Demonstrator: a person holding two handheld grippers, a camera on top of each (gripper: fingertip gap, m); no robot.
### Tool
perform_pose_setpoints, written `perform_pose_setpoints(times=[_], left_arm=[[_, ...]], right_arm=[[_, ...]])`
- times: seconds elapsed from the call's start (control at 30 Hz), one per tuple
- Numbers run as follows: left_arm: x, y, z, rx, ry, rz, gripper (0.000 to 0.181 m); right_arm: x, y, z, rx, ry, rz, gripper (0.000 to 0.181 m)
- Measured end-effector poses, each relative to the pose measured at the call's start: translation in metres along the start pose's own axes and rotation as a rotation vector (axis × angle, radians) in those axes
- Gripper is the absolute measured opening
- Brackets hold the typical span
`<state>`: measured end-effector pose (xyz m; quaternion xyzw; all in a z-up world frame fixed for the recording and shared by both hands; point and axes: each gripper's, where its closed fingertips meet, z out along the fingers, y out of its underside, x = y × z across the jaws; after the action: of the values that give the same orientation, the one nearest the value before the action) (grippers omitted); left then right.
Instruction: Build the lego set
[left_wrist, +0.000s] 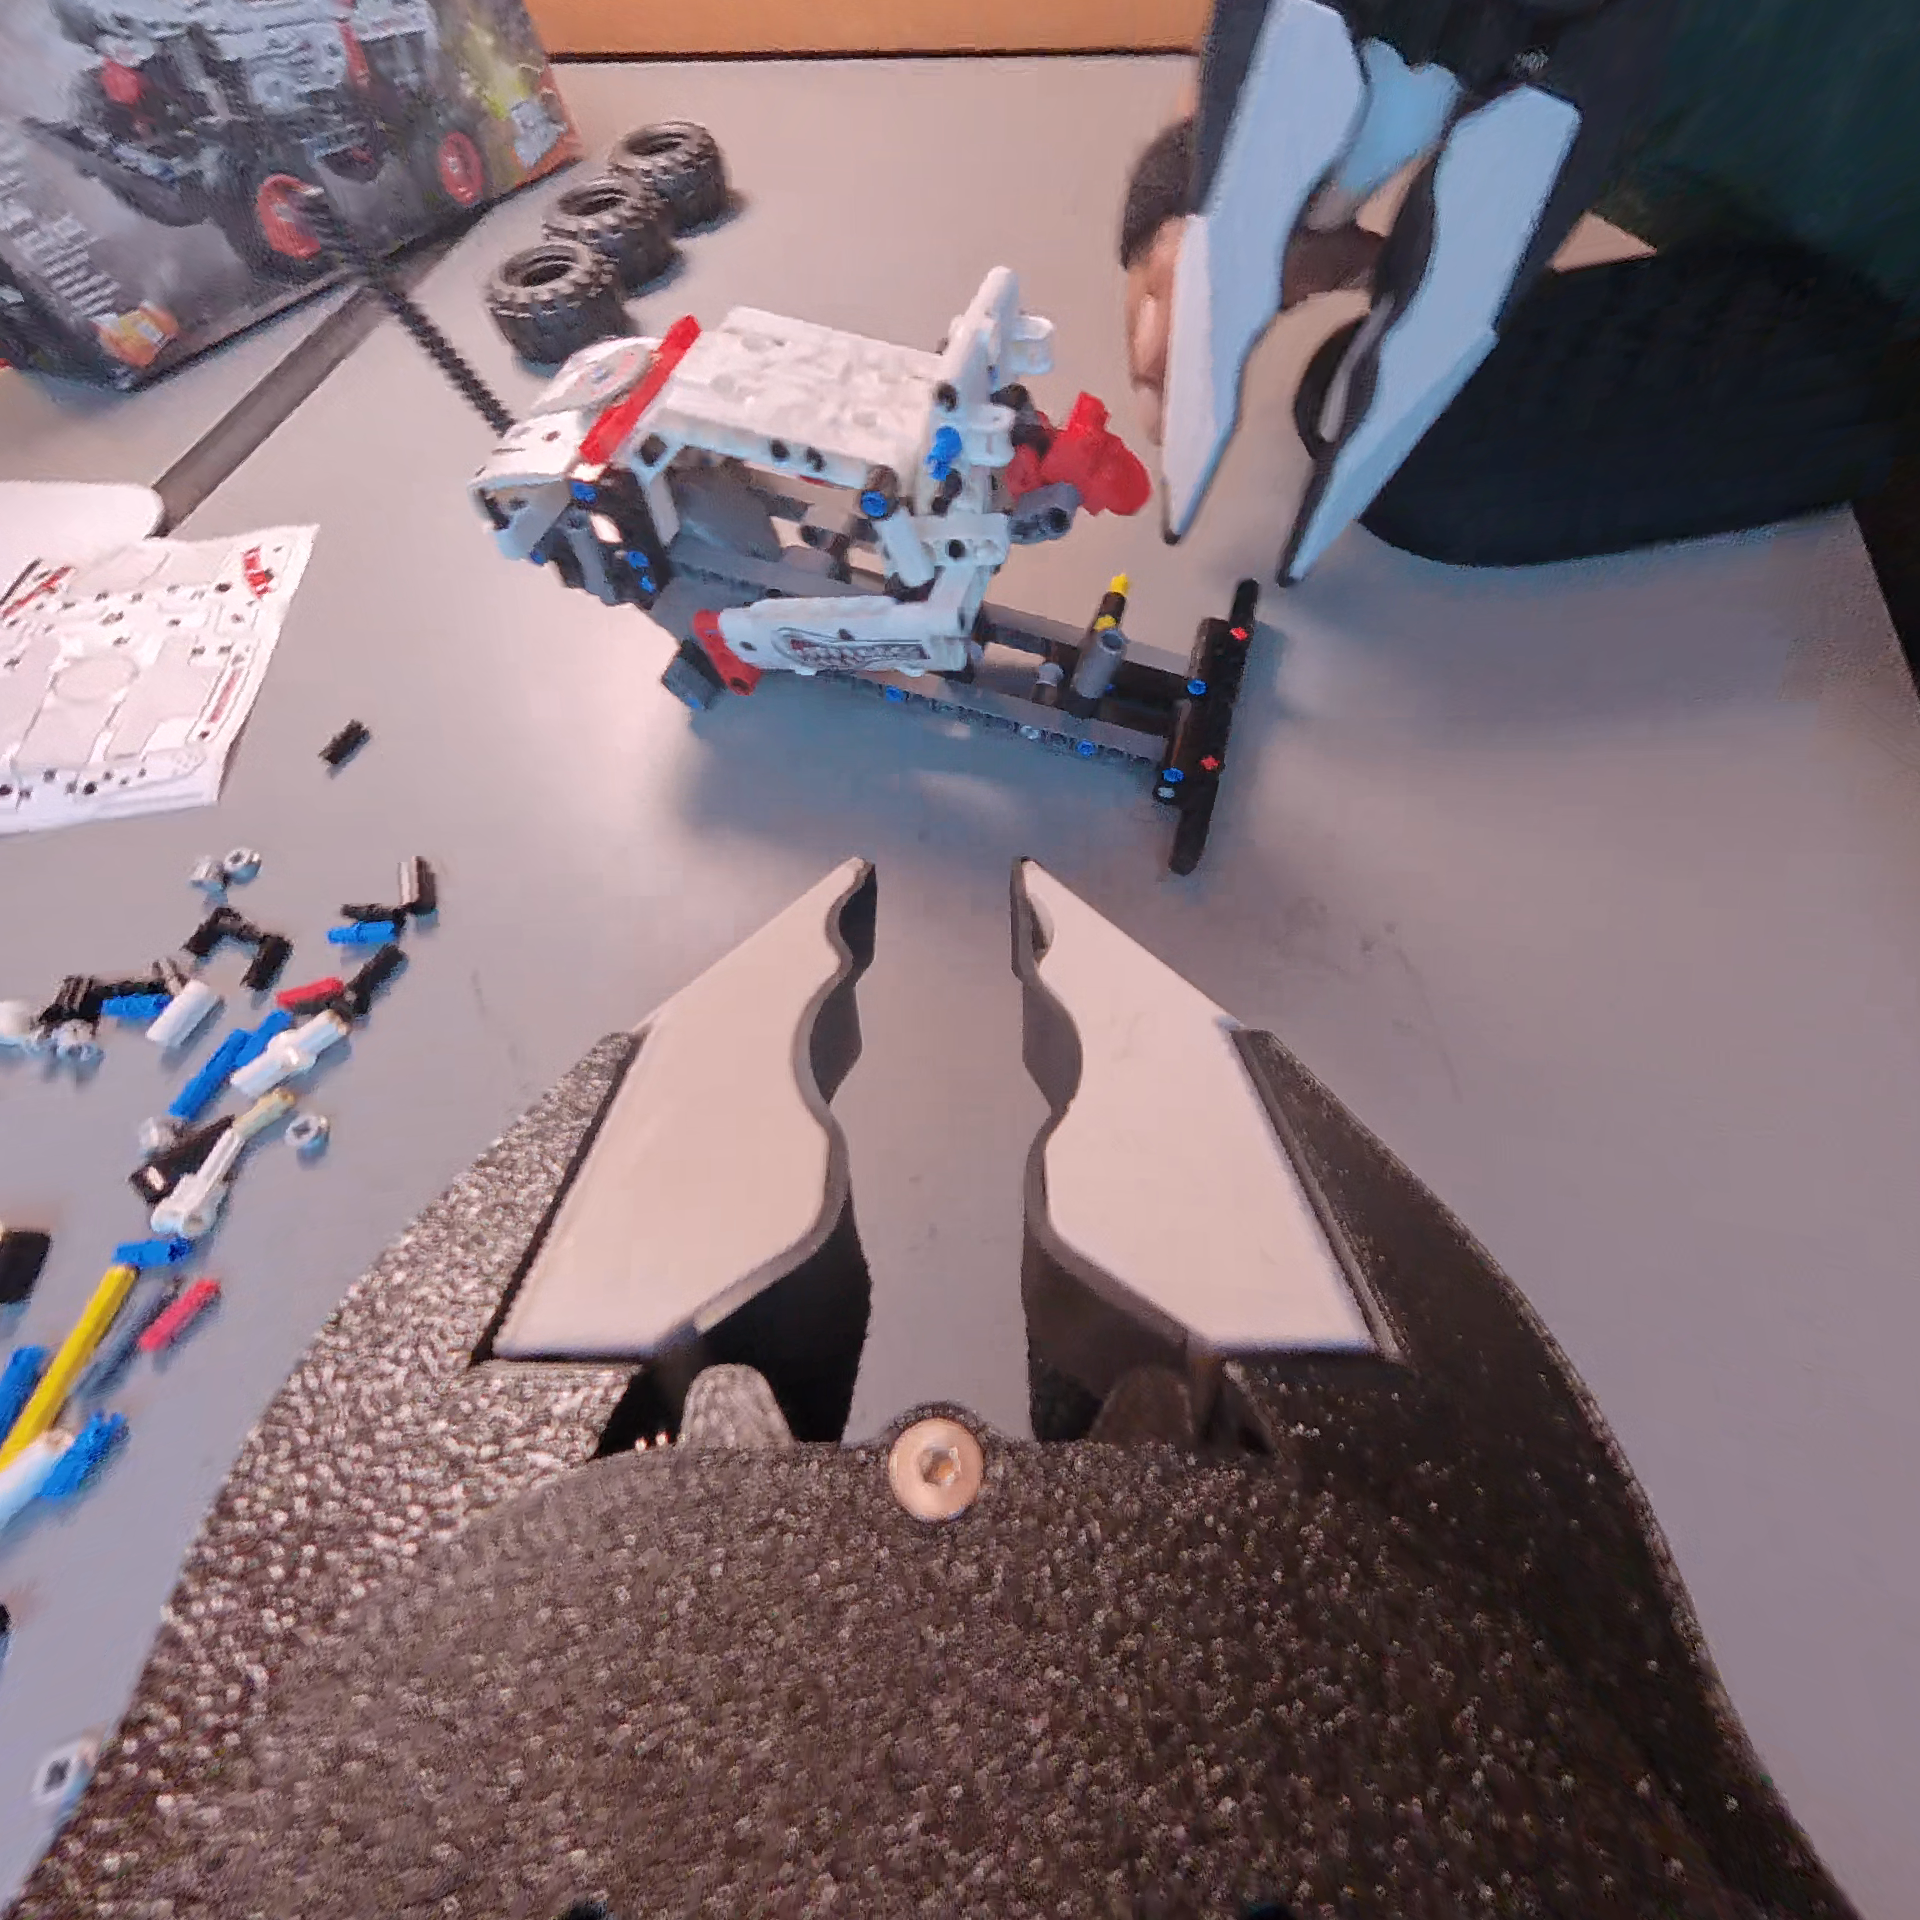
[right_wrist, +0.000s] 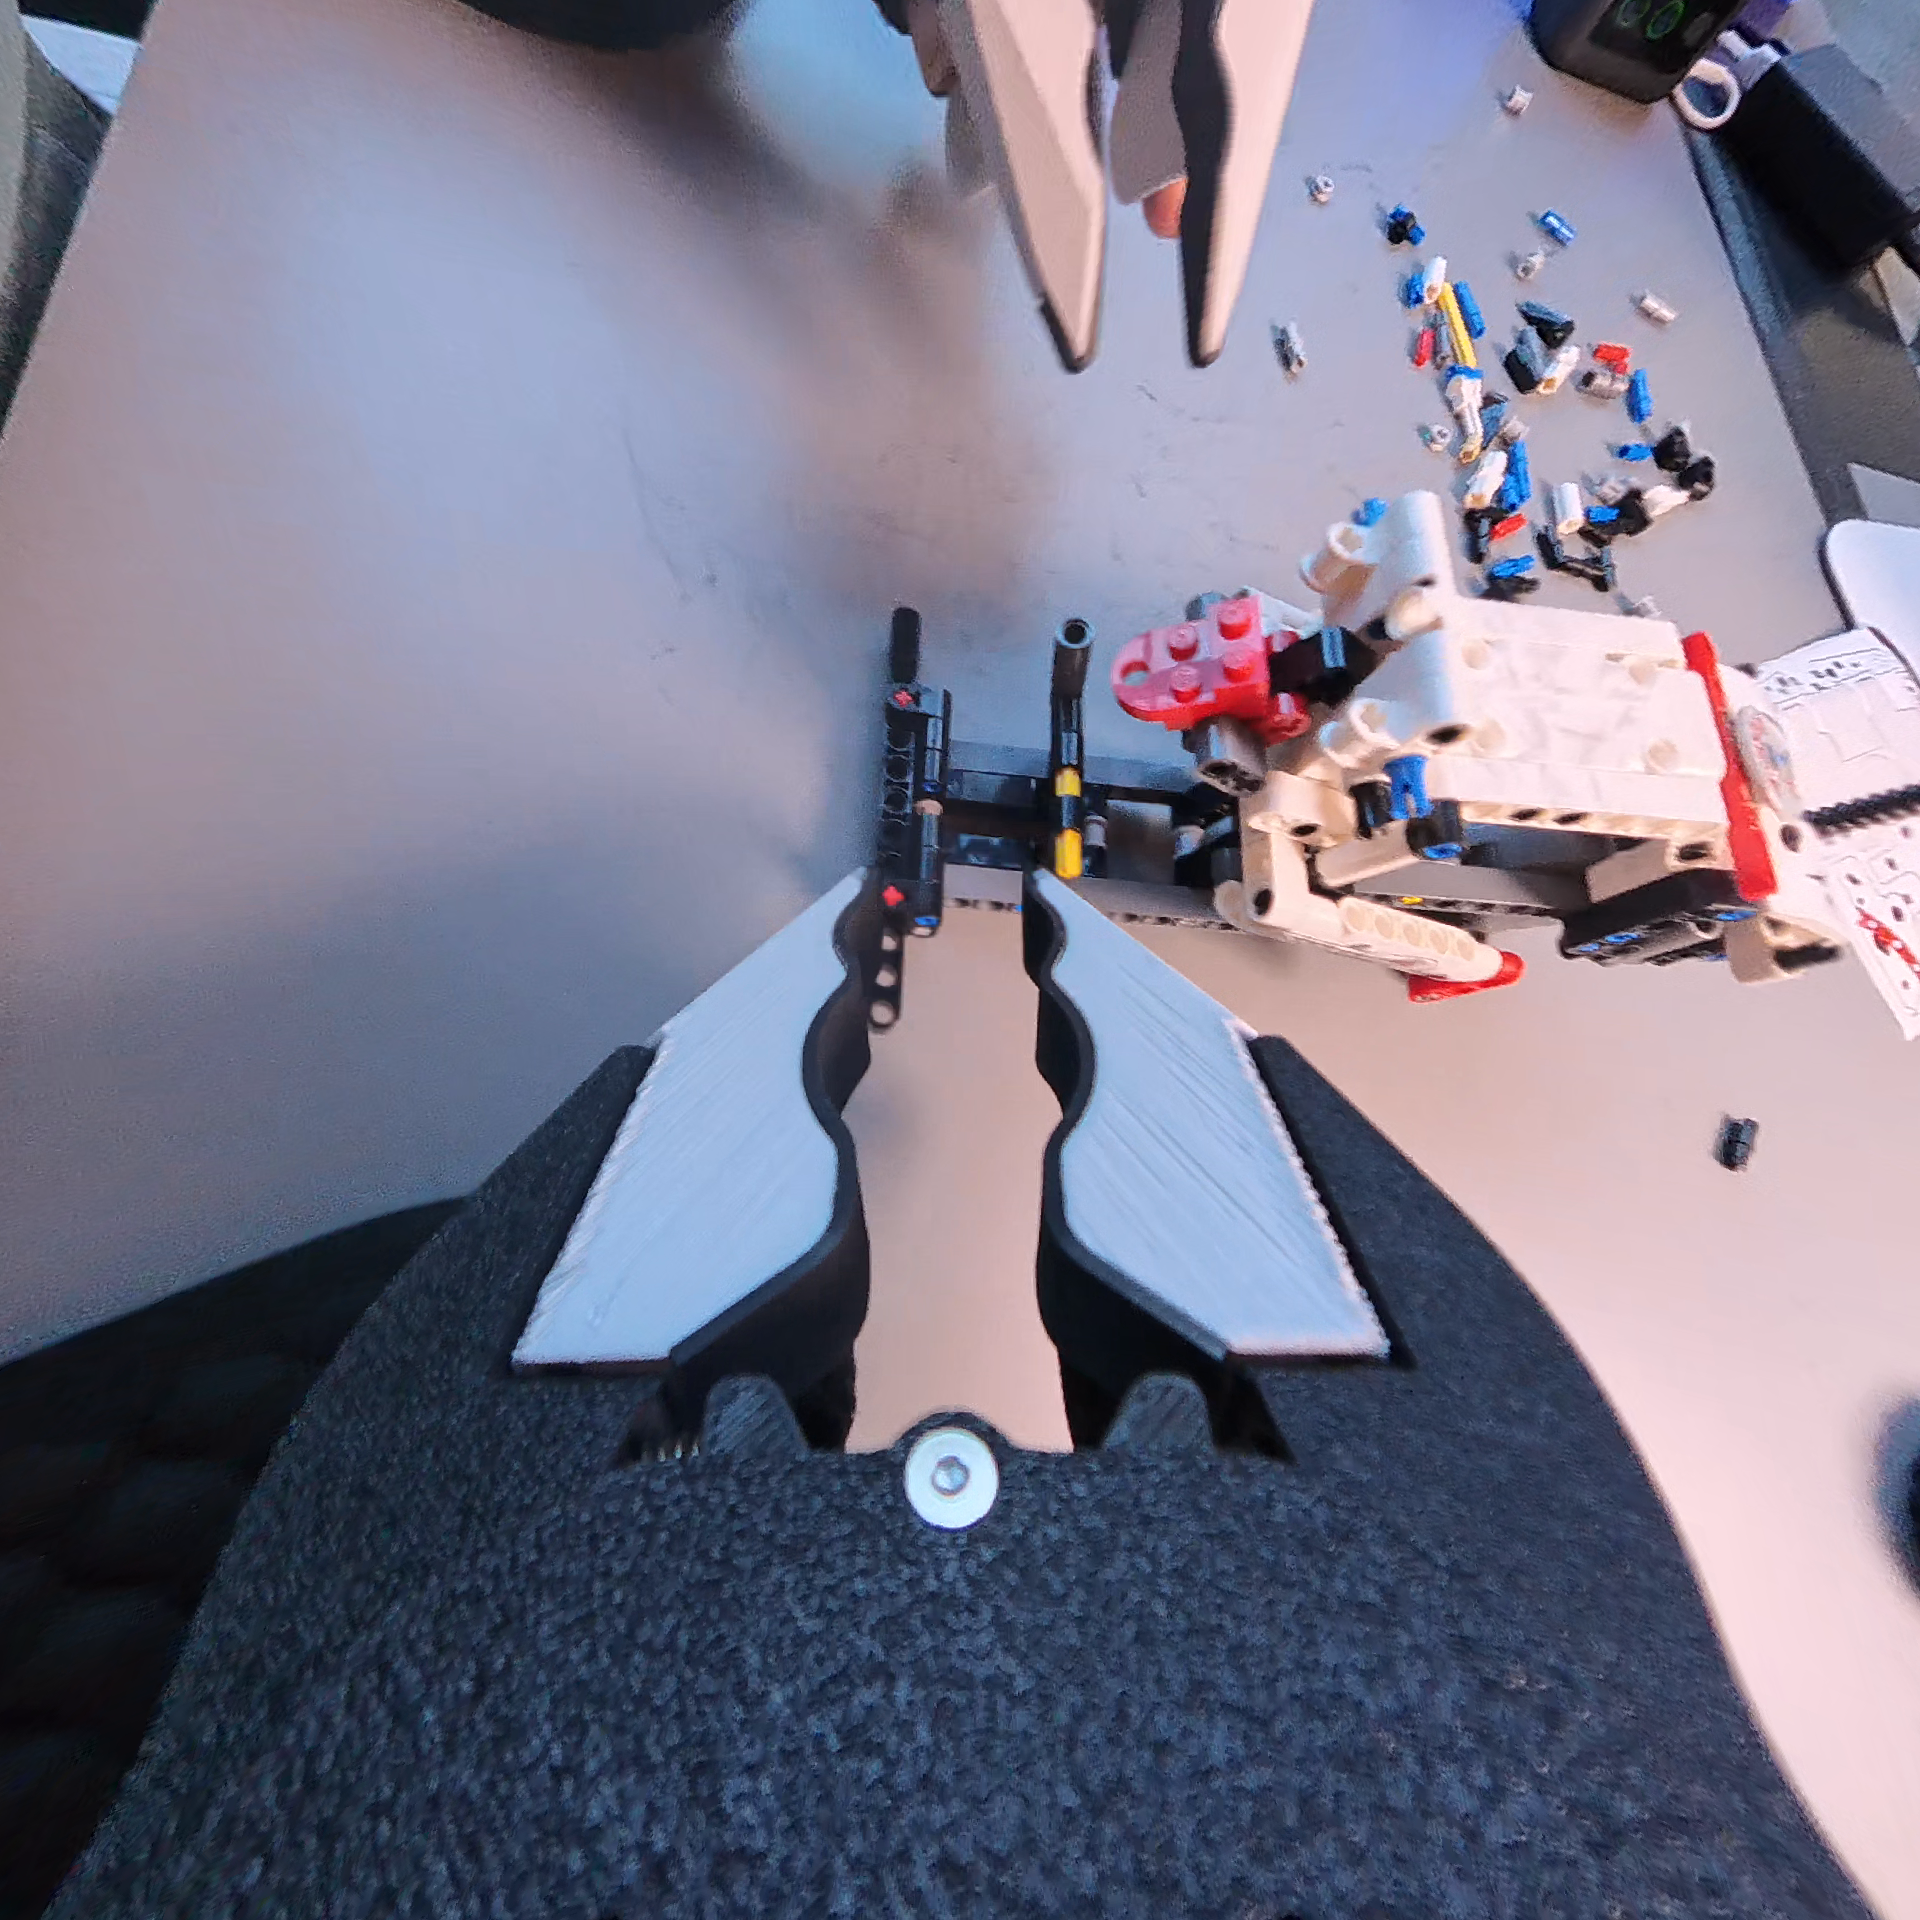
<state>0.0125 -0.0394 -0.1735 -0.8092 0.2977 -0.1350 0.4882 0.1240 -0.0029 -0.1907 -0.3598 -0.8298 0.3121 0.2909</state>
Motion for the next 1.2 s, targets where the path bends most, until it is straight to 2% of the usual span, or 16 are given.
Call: perform_pose_setpoints(times=[0.13, 0.2, 0.3, 0.53, 0.63, 0.73, 0.8, 0.9, 1.07, 1.13, 1.2], left_arm=[[-0.008, -0.005, -0.007, 0.067, -0.036, -0.099, 0.025], [-0.009, -0.008, -0.009, 0.073, -0.040, -0.110, 0.025], [-0.005, -0.012, -0.009, 0.091, -0.030, -0.130, 0.025], [0.001, -0.009, -0.004, 0.064, -0.034, -0.095, 0.023], [0.007, -0.008, -0.002, 0.053, -0.009, -0.091, 0.022], [0.020, 0.000, 0.006, -0.005, 0.045, -0.071, 0.023], [0.030, 0.003, 0.012, -0.040, 0.072, -0.031, 0.024], [0.039, 0.009, 0.025, -0.098, 0.096, -0.021, 0.031], [0.038, 0.021, 0.045, -0.200, 0.110, 0.015, 0.036], [0.040, 0.027, 0.048, -0.242, 0.139, 0.036, 0.026], [0.045, 0.029, 0.049, -0.251, 0.178, 0.045, 0.015]], right_arm=[[0.010, -0.002, 0.008, -0.020, 0.109, 0.015, 0.026], [0.021, -0.012, 0.008, 0.026, 0.179, 0.044, 0.025], [0.023, -0.028, 0.016, 0.062, 0.192, 0.099, 0.016], [0.022, -0.030, 0.047, 0.031, 0.162, 0.113, 0.019], [0.030, -0.030, 0.050, 0.039, 0.162, 0.187, 0.000], [0.030, -0.032, 0.053, 0.054, 0.129, 0.276, 0.000], [0.028, -0.034, 0.055, 0.045, 0.131, 0.246, 0.009], [0.028, -0.034, 0.055, 0.004, 0.210, 0.180, 0.011], [0.030, -0.044, 0.045, -0.085, 0.505, 0.030, 0.014], [0.027, -0.058, 0.041, -0.095, 0.582, -0.075, 0.015], [0.025, -0.066, 0.043, -0.134, 0.592, -0.174, 0.015]])
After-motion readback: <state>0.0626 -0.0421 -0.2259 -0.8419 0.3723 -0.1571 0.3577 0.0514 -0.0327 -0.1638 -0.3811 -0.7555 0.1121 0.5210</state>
